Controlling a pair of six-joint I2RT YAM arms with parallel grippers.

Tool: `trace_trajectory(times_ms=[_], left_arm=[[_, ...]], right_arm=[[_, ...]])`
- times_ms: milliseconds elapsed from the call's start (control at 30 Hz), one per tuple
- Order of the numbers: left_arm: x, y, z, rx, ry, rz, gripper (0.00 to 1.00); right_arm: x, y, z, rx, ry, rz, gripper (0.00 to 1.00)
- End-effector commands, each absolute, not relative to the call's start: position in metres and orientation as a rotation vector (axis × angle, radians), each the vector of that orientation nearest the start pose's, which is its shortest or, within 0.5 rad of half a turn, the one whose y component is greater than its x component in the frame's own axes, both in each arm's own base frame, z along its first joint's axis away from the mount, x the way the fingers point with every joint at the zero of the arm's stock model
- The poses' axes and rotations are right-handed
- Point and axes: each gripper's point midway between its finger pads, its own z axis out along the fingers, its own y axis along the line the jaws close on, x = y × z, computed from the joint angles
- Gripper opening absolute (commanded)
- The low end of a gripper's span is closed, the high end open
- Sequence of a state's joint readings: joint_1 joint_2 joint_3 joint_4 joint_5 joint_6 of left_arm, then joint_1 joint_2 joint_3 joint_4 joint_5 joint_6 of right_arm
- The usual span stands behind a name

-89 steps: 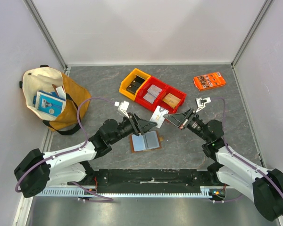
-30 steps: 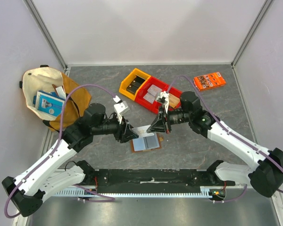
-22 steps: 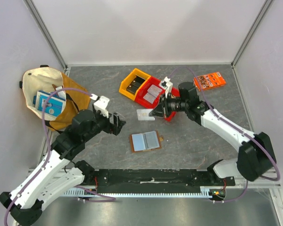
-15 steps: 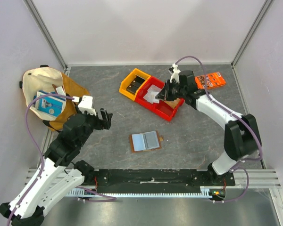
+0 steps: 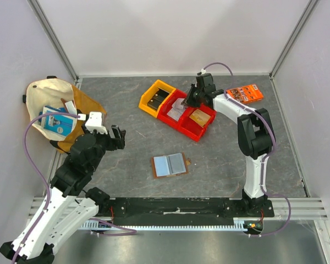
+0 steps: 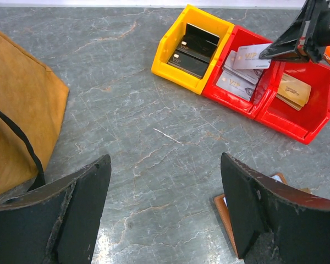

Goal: Take the credit cards out of the card holder
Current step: Place the credit card in the storage box.

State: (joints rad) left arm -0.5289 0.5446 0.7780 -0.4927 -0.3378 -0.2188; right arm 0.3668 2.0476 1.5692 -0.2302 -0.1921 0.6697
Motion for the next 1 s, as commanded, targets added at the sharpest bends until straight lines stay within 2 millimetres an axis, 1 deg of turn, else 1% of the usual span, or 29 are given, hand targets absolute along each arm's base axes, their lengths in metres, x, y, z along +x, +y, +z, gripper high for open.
trace_trajectory(times_ms=[0, 233, 333, 433, 567, 600, 700, 733, 833, 967], left_arm=[[0.237, -0.081, 0.268, 0.017, 1.801, -0.248, 0.86], [0.236, -0.081, 0.267, 0.024, 1.805, -0.251, 0.86], [0.237, -0.082, 0.267, 0.029, 1.805, -0.254, 0.86], [0.236, -0.084, 0.266, 0.039, 1.808, -0.259, 0.85], [0.237, -0.087, 0.263, 0.055, 1.822, -0.268, 0.85], [0.237, -0.088, 0.263, 0.056, 1.82, -0.271, 0.85], [0.237, -0.09, 0.262, 0.062, 1.825, -0.278, 0.85], [0.237, -0.09, 0.261, 0.063, 1.828, -0.277, 0.85], [0.238, -0.09, 0.261, 0.063, 1.829, -0.277, 0.84], [0.238, -0.09, 0.26, 0.061, 1.832, -0.275, 0.84]], right_arm=[[0.509, 0.256, 0.119, 0.353, 2.33, 0.775, 0.02], [0.521, 0.253, 0.11, 0.427, 2.32, 0.792, 0.11], [0.523, 0.253, 0.103, 0.443, 2.335, 0.818, 0.12], [0.521, 0.251, 0.102, 0.448, 2.338, 0.813, 0.18], [0.519, 0.239, 0.111, 0.442, 2.311, 0.749, 0.18], [0.517, 0.237, 0.112, 0.436, 2.308, 0.737, 0.19], [0.512, 0.234, 0.122, 0.406, 2.296, 0.73, 0.21], [0.511, 0.234, 0.124, 0.4, 2.294, 0.733, 0.18], [0.509, 0.236, 0.126, 0.403, 2.291, 0.752, 0.01], [0.513, 0.242, 0.132, 0.458, 2.236, 0.838, 0.0]])
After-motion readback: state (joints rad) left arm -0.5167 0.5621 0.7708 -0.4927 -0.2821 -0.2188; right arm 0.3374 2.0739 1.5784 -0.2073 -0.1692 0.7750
